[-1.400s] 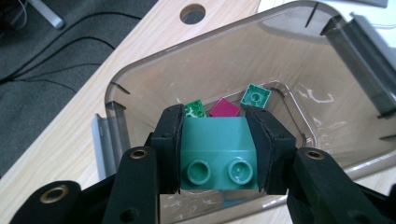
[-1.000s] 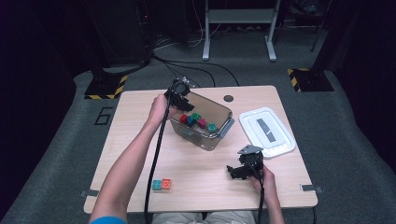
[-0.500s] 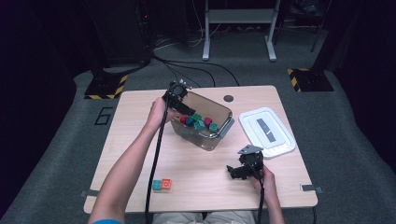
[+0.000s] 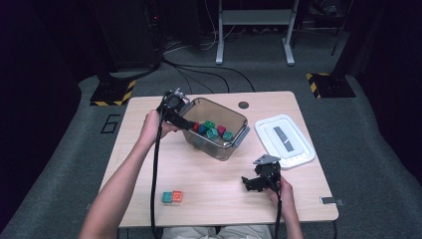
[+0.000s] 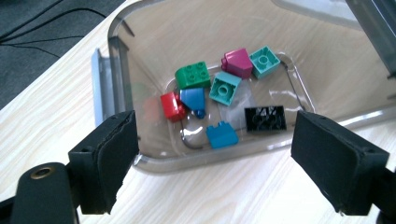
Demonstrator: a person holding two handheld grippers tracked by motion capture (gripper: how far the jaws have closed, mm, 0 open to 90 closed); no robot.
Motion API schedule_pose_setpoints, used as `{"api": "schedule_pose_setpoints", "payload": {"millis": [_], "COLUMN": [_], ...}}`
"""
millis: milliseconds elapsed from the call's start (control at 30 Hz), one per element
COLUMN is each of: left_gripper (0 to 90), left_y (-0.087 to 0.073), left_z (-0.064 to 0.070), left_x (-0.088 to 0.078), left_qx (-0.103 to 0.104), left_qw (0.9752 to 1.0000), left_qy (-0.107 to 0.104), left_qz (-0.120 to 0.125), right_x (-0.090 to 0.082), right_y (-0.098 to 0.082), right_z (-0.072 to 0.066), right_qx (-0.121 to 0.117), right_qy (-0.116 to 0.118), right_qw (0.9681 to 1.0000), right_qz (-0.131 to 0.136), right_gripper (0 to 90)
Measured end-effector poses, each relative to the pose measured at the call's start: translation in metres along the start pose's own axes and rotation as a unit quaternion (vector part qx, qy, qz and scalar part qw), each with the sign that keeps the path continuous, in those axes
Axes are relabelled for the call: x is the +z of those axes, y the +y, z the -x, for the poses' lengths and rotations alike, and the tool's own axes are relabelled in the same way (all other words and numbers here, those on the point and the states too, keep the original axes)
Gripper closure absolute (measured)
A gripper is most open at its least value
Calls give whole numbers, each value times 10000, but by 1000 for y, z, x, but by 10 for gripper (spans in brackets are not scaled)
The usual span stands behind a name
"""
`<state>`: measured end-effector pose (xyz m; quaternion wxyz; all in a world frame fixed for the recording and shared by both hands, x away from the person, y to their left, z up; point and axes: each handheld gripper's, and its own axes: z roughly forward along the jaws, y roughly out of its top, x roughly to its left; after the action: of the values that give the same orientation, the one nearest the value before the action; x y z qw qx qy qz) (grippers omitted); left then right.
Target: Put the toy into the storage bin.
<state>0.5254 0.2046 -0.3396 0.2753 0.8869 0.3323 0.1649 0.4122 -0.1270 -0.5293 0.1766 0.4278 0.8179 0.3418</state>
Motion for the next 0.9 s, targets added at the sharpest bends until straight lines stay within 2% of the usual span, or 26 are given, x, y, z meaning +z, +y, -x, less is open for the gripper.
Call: {"api": "schedule_pose_setpoints", "payload": {"millis": [233,500,900], "left_gripper": [138,128,125], "left_y": [-22,-47,-80], "left_z": [-1,0,6], "left_x": [-14,-20,-30], "left_qx": [-68,-170,-170], "left_qw": [9999,9998,9998], "left_qy": [65,66,99], "left_qz": [71,62,88], "right_x": [0,0,0], "right_y": [0,0,0], "right_z": [0,0,0], "right_qx": [0,1,2], "right_qy": [-1,-1,-1], "right_qw": [10000,10000,10000], "right_qz": [1,1,1], "right_gripper": [0,0,0]}}
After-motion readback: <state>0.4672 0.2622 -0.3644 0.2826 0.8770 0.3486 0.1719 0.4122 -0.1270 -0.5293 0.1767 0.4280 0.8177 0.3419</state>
